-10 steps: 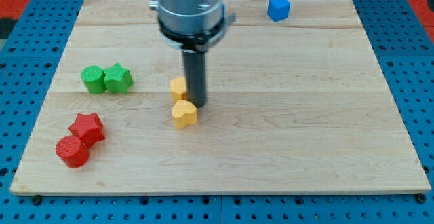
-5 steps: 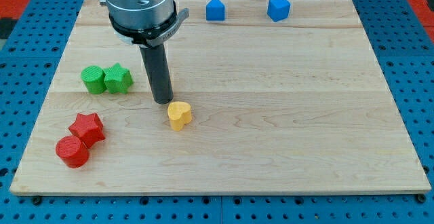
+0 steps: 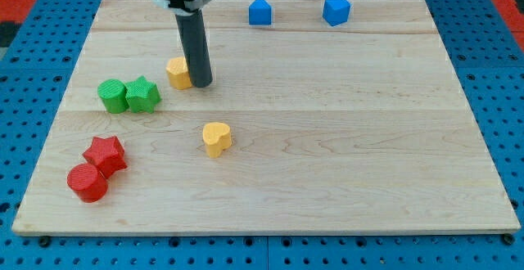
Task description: Take the yellow hexagon to the top left side of the board
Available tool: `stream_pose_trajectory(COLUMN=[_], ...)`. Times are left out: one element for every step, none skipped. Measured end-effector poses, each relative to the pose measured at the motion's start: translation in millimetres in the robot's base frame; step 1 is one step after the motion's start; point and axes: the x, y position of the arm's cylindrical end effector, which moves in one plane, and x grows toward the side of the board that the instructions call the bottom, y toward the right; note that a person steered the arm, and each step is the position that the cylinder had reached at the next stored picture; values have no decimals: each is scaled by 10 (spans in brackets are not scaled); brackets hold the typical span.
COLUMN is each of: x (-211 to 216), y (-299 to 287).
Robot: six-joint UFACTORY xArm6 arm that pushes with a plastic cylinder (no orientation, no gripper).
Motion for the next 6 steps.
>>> stream_pose_trajectory(x=[84, -187, -330, -456, -664, -874], y=[-352, -453, -432, -358, -358, -291])
